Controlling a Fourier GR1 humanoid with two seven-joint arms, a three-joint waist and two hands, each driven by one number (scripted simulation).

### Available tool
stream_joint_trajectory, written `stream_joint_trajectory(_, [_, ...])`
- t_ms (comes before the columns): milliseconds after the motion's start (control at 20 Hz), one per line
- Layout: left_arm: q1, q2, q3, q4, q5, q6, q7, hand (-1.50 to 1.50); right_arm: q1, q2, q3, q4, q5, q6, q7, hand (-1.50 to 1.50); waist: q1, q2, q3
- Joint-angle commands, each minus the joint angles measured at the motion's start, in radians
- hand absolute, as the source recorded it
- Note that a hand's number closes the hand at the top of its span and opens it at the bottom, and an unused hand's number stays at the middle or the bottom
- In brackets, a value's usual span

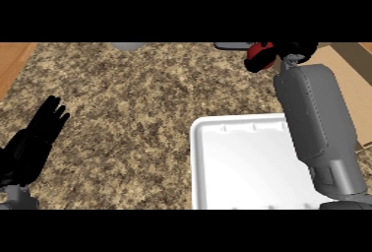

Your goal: Pick the tomato from the tray and place it in the cardboard box

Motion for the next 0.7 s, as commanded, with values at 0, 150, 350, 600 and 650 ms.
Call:
stream_joint_trajectory(0, [0.018, -0.003, 0.007, 0.020, -0.007, -0.009, -0.039, 0.00, -0.023, -0.011, 0.002, -0.124, 0.030, -0.028, 0.101, 1.50, -0.006, -0.001, 0.000])
stream_joint_trajectory(150, [-0.026, -0.012, -0.013, -0.010, -0.025, 0.034, 0.027, 0.00, -0.074, -0.045, -0.018, -0.140, 0.047, 0.009, 0.180, 1.50, -0.002, 0.001, 0.000])
stream_joint_trajectory(350, [-0.026, -0.011, -0.003, 0.007, -0.017, 0.019, 0.001, 0.00, -0.130, -0.154, -0.072, -0.082, 0.050, -0.010, 0.176, 1.50, 0.005, 0.004, 0.000])
stream_joint_trajectory(600, [0.016, 0.001, 0.014, 0.008, 0.001, -0.020, -0.018, 0.00, -0.045, -0.201, -0.098, -0.110, 0.014, -0.020, 0.166, 1.50, 0.004, 0.004, 0.000])
stream_joint_trajectory(650, [0.010, 0.004, 0.012, -0.017, 0.010, -0.014, 0.017, 0.00, -0.069, -0.262, -0.112, -0.020, 0.019, -0.047, 0.103, 1.50, 0.010, 0.006, 0.000])
